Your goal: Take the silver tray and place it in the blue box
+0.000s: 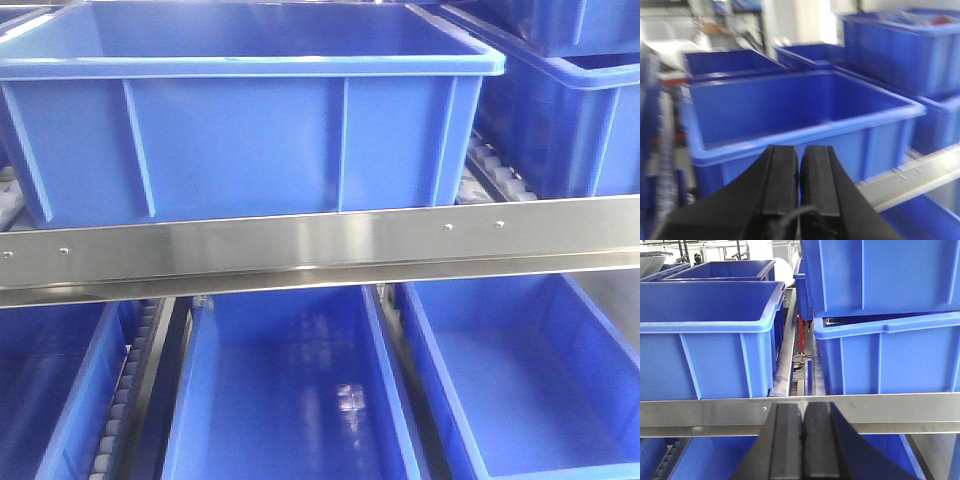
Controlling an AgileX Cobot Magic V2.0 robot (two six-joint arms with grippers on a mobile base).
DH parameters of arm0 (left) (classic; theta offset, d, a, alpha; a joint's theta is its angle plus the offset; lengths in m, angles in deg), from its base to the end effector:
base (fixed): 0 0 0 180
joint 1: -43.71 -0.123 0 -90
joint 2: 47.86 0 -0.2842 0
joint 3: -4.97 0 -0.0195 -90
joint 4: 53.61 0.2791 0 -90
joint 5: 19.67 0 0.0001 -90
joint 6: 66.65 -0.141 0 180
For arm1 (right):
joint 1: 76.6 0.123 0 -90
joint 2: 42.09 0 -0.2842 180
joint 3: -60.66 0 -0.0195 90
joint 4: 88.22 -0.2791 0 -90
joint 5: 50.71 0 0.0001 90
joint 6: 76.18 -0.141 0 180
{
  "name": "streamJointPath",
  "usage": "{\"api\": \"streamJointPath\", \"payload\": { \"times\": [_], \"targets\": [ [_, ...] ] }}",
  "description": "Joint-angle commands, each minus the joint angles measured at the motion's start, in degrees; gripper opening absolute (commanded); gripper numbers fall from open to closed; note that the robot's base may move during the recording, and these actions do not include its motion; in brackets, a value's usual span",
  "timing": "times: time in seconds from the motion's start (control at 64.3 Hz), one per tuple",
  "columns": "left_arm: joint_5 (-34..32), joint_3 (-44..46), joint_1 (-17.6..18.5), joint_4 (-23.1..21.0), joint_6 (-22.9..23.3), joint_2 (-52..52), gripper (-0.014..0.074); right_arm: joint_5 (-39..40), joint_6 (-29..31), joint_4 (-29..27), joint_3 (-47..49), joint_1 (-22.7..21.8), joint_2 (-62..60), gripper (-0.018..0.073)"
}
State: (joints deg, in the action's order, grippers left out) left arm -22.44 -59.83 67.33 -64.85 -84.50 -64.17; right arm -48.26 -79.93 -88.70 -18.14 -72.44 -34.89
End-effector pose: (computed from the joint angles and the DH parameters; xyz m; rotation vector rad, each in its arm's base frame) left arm 0.1271 -0.0541 0.2935 0.3503 1.3269 -0.2423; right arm 0.1349 0.0098 0.2133 0.0012 1.4593 0.1192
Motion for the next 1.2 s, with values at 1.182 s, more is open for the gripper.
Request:
{"api": "streamJointPath", "payload": {
  "times": [1.182],
  "targets": [
    [-4.68, -15.18, -14.59, 9.88, 14.63, 10.1, 0.001, 4.9, -0.15, 0.48, 1.03, -0.32, -1.18, 0.0049]
  ]
}}
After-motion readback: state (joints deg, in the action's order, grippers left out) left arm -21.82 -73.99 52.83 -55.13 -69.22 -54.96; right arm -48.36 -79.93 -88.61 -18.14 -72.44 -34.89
